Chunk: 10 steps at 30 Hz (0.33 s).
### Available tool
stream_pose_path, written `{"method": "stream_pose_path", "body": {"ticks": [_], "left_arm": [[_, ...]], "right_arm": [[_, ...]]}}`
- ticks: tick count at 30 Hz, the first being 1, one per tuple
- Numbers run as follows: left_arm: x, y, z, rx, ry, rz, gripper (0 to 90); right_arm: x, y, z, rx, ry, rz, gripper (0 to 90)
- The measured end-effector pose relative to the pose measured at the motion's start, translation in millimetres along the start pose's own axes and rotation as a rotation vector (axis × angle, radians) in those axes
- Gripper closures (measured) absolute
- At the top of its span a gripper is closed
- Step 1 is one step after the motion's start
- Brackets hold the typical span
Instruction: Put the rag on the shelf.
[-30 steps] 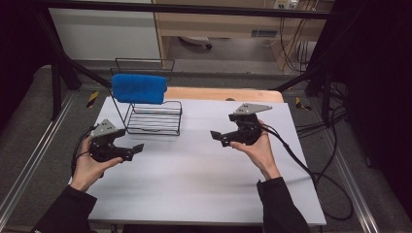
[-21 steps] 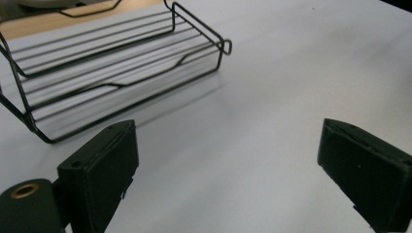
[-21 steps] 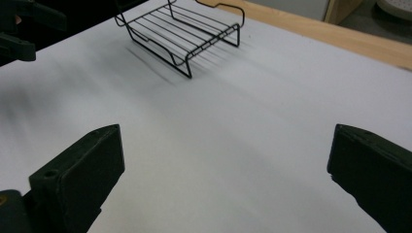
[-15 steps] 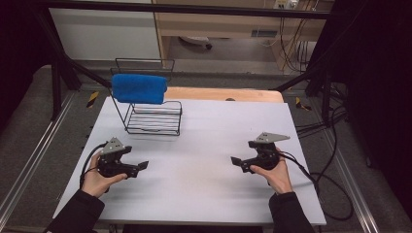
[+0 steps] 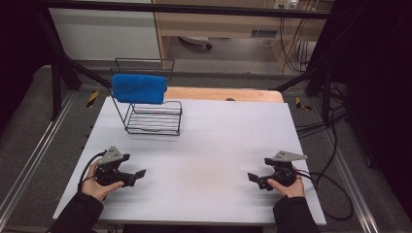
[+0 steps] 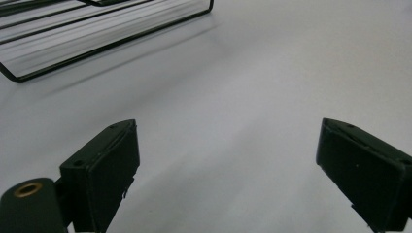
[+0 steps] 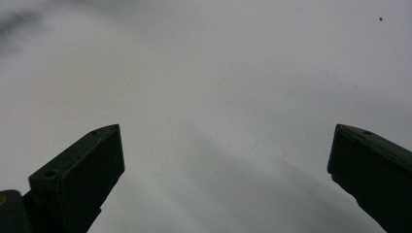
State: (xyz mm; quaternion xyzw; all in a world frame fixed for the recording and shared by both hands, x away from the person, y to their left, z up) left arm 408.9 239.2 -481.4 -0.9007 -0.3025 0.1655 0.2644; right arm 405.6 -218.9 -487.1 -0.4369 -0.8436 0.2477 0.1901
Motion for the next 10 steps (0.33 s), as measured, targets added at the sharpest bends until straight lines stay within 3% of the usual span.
{"method": "stream_pose_path", "body": {"ticks": [10], "left_arm": [[-0.5, -0.7, 5.4, 0.003, 0.000, -0.004, 8.7]], "right_arm": [[-0.5, -4.2, 2.2, -0.001, -0.007, 0.004, 0.7]]}}
Point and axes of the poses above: each handheld gripper's, and its own axes: y roughly forward along the jaws, z roughly out of its underside, x roughly to its left, the point moved 7 cm from there along y, roughly forward along the jaws, and after that the axes turned 9 degrees about z, right-handed, at the moved point
